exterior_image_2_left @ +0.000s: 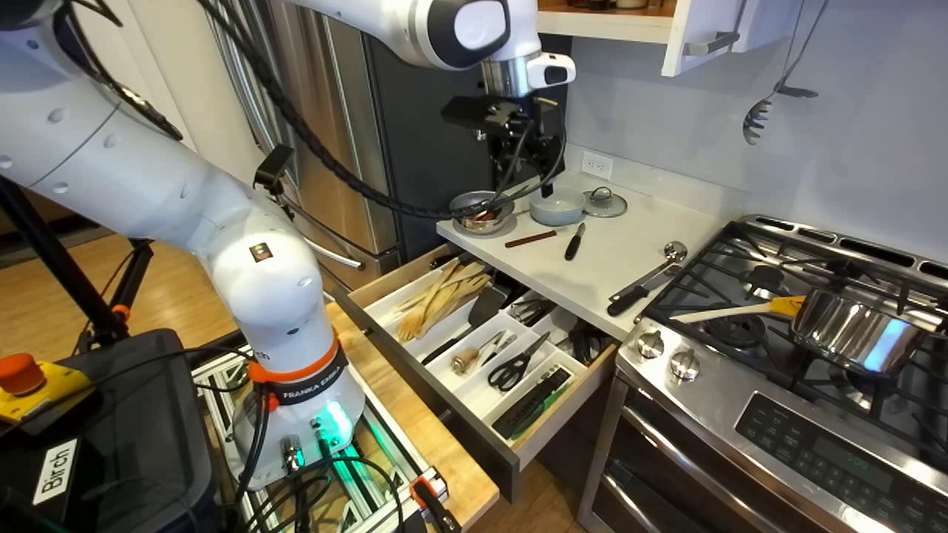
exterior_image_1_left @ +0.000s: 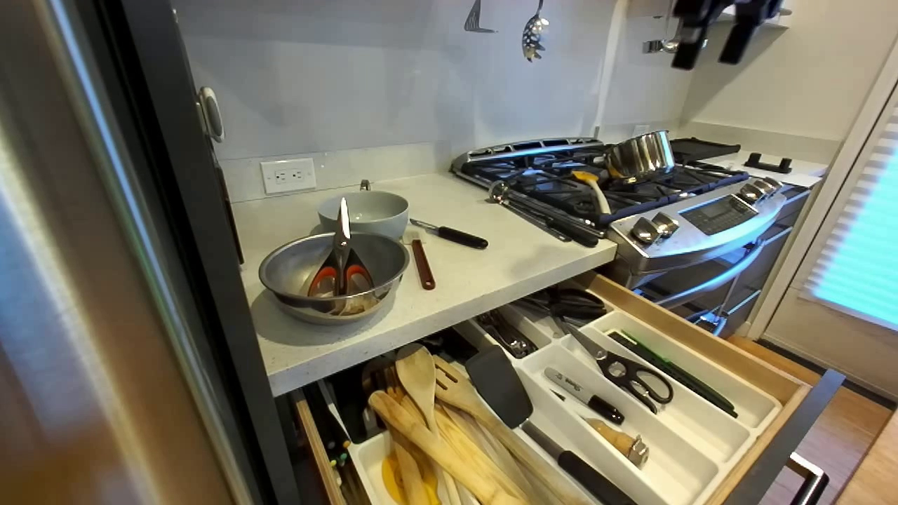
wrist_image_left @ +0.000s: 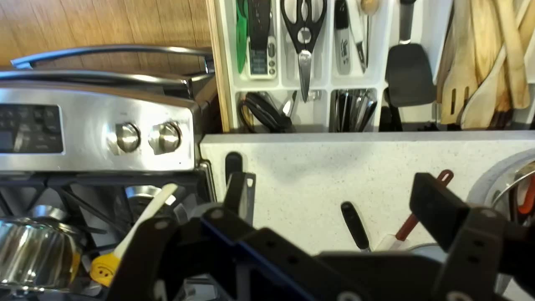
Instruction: Move the knife to the open drawer
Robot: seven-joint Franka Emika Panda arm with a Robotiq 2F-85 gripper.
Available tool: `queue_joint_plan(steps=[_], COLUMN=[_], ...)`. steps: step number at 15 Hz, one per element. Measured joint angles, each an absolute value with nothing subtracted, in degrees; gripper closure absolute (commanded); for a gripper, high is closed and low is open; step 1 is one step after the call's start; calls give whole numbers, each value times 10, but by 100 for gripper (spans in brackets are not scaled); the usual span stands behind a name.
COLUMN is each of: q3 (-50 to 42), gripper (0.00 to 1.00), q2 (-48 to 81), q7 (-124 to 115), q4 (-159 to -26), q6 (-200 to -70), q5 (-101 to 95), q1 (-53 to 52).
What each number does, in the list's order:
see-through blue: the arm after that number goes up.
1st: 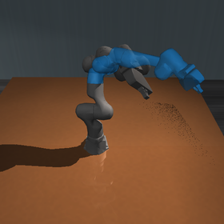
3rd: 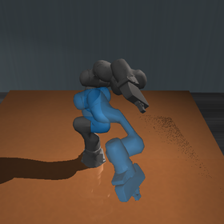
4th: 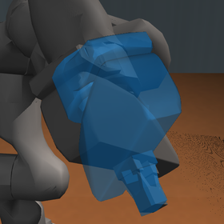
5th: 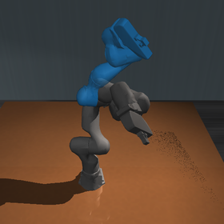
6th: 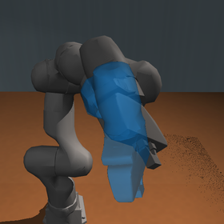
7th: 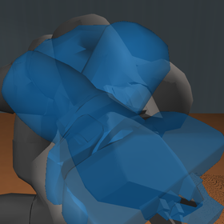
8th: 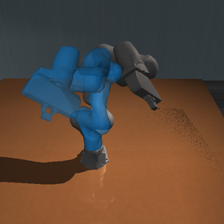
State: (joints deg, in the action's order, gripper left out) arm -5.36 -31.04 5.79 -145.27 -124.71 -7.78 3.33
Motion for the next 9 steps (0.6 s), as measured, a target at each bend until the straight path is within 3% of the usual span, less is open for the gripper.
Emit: queue_joint_plan(steps=[4, 9], q3=[-62, -52], gripper=[0, 0], q2=[-162, 23], q7=[129, 198], q4=[-1428, -1320], q6=[-1354, -1366], q5=[-48, -29], q1=[7, -4])
